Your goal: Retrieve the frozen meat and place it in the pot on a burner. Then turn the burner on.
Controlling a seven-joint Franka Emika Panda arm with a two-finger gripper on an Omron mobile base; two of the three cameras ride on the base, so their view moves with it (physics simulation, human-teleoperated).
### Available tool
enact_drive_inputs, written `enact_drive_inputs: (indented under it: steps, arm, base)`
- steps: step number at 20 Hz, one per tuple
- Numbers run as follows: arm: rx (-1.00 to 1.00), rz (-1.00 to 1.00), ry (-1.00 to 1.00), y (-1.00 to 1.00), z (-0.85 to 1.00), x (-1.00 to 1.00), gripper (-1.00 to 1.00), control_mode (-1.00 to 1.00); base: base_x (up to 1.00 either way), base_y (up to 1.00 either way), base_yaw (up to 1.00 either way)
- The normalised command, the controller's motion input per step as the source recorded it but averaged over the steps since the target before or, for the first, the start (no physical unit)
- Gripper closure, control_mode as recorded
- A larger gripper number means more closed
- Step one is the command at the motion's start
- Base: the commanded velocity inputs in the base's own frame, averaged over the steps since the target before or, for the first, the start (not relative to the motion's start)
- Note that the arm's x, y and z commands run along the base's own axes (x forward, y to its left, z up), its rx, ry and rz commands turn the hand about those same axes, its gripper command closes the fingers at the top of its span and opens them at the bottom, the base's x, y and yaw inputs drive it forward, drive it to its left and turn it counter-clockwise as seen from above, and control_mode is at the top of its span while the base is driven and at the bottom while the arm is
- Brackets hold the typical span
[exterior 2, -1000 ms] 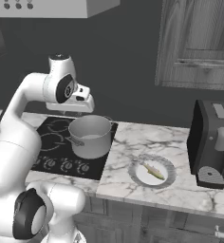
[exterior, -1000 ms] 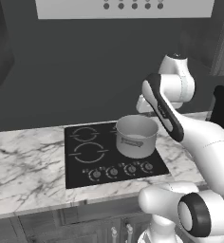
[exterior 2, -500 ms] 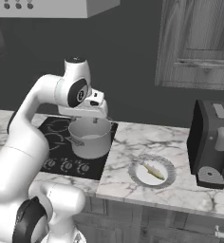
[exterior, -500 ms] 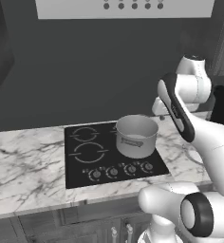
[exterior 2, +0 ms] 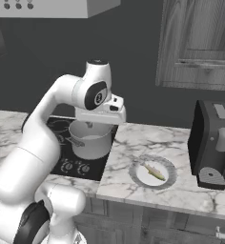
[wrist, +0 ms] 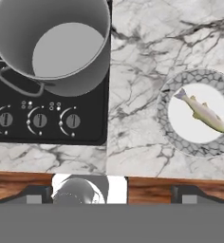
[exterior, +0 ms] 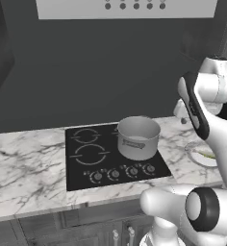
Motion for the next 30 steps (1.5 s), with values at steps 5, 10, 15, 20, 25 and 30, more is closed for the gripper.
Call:
enact_drive_inputs:
  steps: [5, 10, 15, 20, 25, 30]
  arm:
    - [0.0, 0.0, 0.04, -0.52, -0.1, 0.0, -1.0, -1.0]
    - [0.0, 0.0, 0.0, -0.48, -0.16, 0.0, -1.0, -1.0]
    - [0.0, 0.0, 0.0, -0.35, -0.31, 0.06, -1.0, -1.0]
    - [0.0, 0.0, 0.0, -0.27, -0.33, 0.2, -1.0, -1.0]
    - [0.0, 0.0, 0.0, -0.35, -0.33, 0.2, -1.0, -1.0]
    - [0.0, 0.0, 0.0, -0.48, -0.38, 0.1, -1.0, -1.0]
  base:
    - [0.0, 0.0, 0.0]
    - [0.0, 0.0, 0.0]
    - [0.0, 0.0, 0.0]
    - [0.0, 0.0, 0.0]
    - [0.0, 0.0, 0.0]
    - [0.0, 0.0, 0.0]
